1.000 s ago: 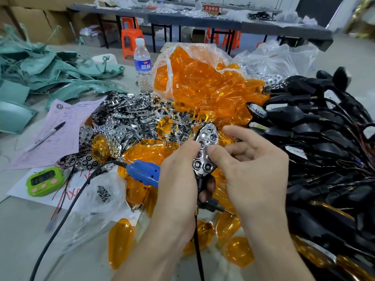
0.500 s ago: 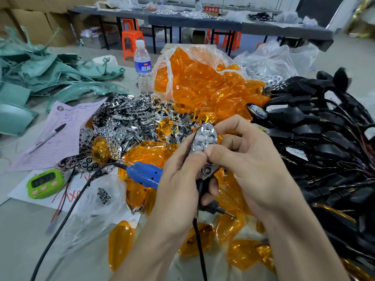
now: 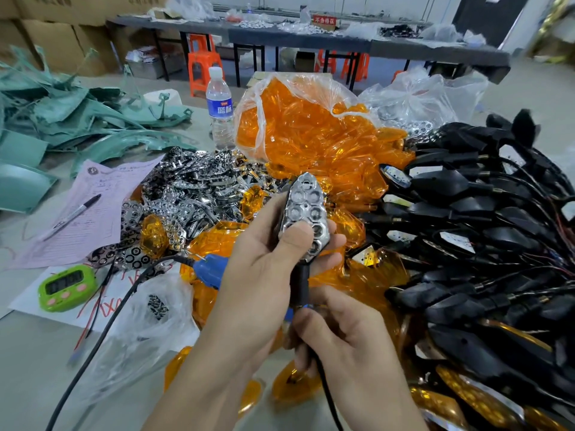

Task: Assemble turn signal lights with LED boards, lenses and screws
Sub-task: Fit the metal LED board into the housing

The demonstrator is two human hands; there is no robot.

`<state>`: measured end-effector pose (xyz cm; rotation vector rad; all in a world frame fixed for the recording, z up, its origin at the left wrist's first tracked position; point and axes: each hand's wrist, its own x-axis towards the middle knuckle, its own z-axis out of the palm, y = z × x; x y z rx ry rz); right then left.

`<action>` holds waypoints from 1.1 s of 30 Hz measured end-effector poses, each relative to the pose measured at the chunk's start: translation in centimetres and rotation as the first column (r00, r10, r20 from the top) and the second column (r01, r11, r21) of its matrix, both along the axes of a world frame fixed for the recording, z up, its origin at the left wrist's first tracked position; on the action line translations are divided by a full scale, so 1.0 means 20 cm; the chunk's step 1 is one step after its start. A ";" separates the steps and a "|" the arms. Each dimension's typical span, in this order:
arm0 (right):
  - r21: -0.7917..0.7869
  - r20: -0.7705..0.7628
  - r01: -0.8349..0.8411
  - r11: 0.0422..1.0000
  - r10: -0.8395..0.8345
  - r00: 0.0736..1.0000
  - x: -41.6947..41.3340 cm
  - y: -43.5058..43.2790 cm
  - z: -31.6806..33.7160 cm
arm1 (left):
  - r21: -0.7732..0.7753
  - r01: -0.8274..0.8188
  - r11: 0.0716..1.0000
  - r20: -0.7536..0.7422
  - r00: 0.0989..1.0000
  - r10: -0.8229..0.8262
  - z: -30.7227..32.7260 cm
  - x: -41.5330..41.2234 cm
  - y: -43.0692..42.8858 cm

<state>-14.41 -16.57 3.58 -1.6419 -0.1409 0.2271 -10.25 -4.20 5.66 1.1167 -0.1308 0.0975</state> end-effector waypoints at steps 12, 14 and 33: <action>-0.022 -0.035 0.153 0.988 -0.154 0.987 -0.04 0.06 -0.02 | -0.093 0.004 0.996 0.013 1.000 -0.002 0.00 0.01 0.01; -0.030 -0.034 0.165 0.986 -0.166 0.986 -0.05 0.07 -0.02 | -0.117 -0.004 0.993 0.012 1.000 0.005 -0.01 0.02 0.01; -0.203 0.105 0.228 0.952 -0.210 0.972 -0.07 0.04 -0.02 | -0.099 -0.033 0.995 0.013 0.999 0.034 -0.02 0.03 0.00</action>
